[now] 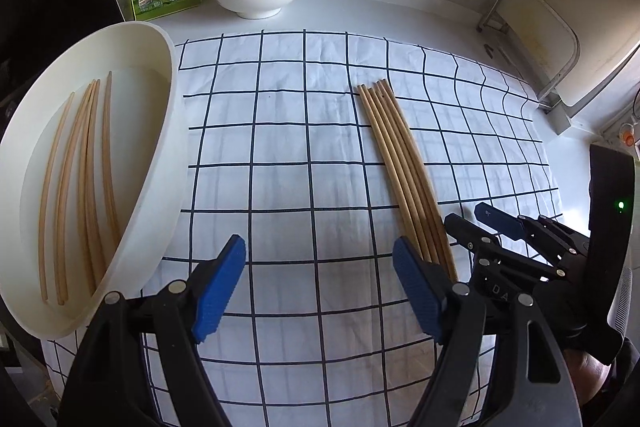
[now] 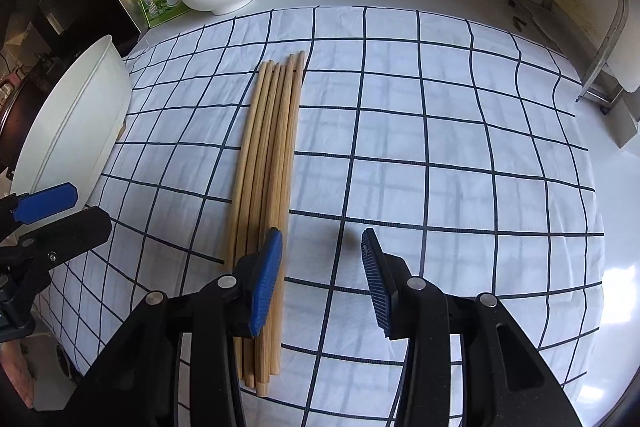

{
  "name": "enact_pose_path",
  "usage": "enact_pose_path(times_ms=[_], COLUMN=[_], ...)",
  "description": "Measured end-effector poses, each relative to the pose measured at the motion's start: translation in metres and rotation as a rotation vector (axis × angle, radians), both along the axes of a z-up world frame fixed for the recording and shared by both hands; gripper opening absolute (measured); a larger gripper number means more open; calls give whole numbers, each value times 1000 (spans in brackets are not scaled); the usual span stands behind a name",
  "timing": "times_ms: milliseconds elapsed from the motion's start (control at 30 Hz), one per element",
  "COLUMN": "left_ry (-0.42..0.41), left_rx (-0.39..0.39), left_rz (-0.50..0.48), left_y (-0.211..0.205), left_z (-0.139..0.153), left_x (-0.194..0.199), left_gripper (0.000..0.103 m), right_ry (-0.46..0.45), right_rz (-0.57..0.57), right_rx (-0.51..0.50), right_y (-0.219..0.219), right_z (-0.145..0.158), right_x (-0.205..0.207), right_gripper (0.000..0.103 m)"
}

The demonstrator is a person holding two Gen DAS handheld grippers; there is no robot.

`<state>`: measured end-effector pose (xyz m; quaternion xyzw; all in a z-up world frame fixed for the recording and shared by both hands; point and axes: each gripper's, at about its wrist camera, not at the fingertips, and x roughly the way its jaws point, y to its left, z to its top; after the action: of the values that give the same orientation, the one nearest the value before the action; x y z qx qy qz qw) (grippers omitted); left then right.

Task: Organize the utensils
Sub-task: 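Lower both tools to the bundle and separate single chopsticks from it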

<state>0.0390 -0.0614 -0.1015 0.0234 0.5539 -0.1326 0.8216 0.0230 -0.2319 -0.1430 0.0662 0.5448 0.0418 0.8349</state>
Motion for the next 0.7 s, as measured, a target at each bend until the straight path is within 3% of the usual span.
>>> enact_pose_path(times_ms=[700], left_ry=[-4], left_rx=[-7], left_rz=[-3], left_y=[-15], left_z=[-9], left_x=[3], left_gripper=[75], right_ry=[-28], right_rz=[20], right_rx=[-62], right_y=[-2], right_z=[-3], right_x=[5], right_gripper=[40])
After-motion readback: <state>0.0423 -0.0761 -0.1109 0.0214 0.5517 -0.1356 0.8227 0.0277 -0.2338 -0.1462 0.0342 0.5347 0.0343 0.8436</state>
